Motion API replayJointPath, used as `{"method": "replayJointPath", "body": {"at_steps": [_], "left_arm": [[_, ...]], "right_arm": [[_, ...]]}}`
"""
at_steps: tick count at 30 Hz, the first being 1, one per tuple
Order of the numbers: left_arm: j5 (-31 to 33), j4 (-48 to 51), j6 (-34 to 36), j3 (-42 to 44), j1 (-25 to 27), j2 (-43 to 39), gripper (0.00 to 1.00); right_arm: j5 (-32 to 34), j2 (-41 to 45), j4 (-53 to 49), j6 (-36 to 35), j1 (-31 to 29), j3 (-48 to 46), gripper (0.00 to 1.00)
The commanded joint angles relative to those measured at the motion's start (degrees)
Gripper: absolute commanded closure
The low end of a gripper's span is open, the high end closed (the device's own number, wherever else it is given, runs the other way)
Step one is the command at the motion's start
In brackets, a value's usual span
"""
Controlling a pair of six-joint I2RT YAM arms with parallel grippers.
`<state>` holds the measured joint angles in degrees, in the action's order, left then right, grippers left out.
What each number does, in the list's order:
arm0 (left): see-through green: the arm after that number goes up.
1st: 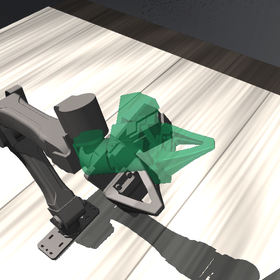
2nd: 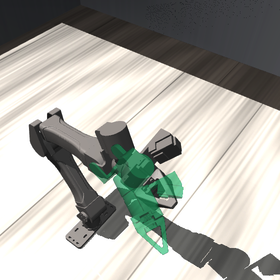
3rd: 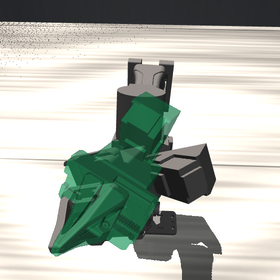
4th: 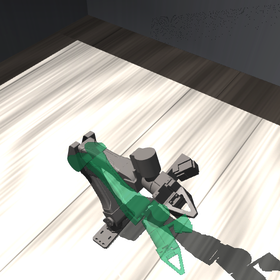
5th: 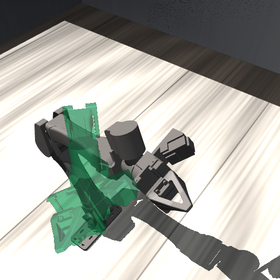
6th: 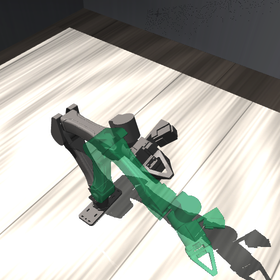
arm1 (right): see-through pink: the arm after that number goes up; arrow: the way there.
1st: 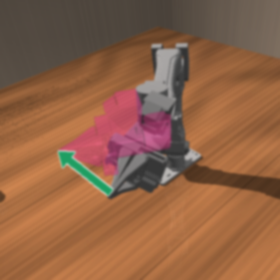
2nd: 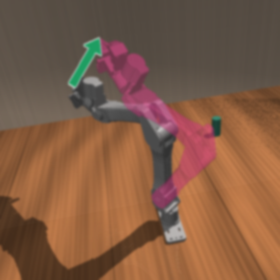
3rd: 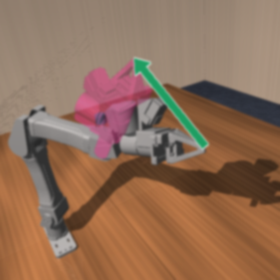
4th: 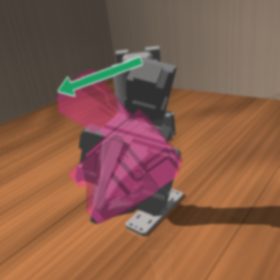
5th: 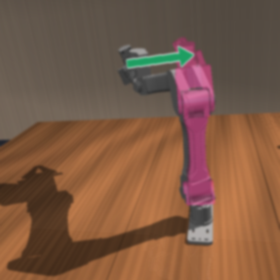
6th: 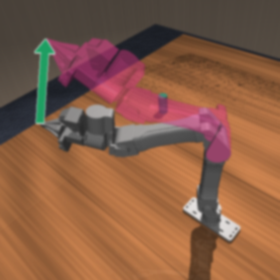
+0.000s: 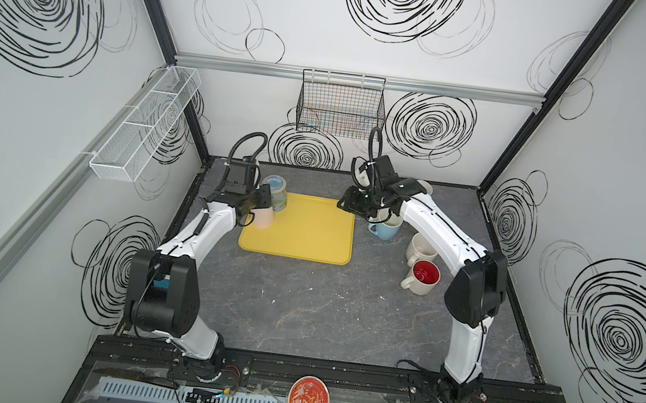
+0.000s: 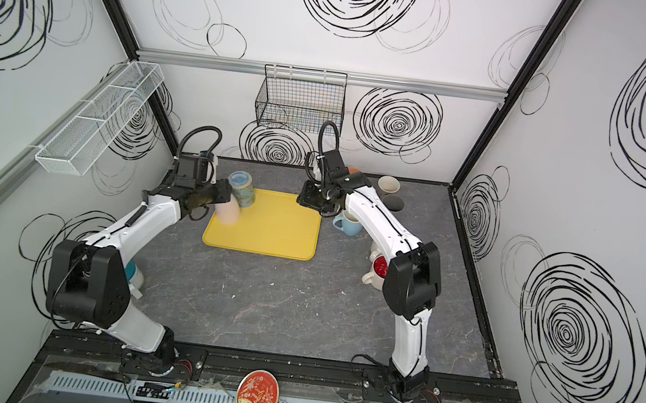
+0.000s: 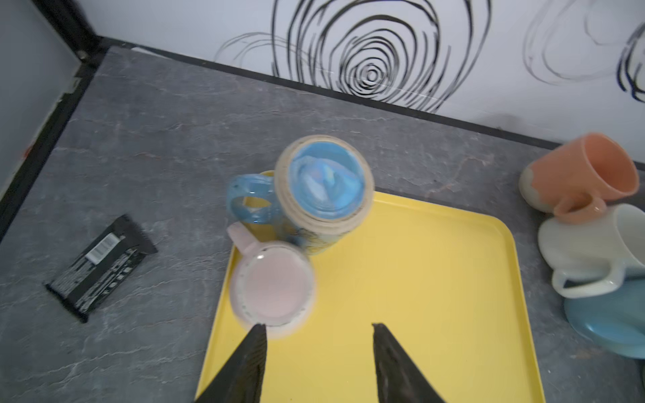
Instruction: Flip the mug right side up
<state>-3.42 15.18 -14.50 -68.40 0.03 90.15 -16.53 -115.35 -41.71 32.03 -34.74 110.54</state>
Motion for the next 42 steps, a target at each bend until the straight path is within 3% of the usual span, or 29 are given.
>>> {"method": "replayJointPath", "body": {"at_steps": [1,8,18,26,36,42], "left_arm": [[-4.0,1.7,-0.8,-2.5,-3.3,3.1,0.47],[-11.0,3.0,-1.2,-9.9,-8.7,12.7,0.49],[-15.7,-1.0,-4.0,-9.9,-8.5,17.9,0.52],[-17.3,-6.3,-9.4,-1.7,-3.7,13.0,0.53],[-15.3,-18.4,-25.4,10.2,7.7,5.5,0.53],[-14.4,-14.4,-23.0,7.2,8.5,3.8,0.52]], "right_arm": [[-0.7,-3.0,-4.5,-0.7,-1.8,5.0,0.58],[-1.7,-7.1,-7.8,-0.7,-4.0,9.4,0.58],[-2.1,-8.2,-8.4,-0.7,-4.3,9.3,0.58],[-2.0,-8.8,-8.0,-0.6,-4.1,9.4,0.58],[-2.1,-9.4,-9.5,0.3,-4.3,8.9,0.58],[-2.4,-9.1,-9.1,0.4,-4.4,7.2,0.58]]}}
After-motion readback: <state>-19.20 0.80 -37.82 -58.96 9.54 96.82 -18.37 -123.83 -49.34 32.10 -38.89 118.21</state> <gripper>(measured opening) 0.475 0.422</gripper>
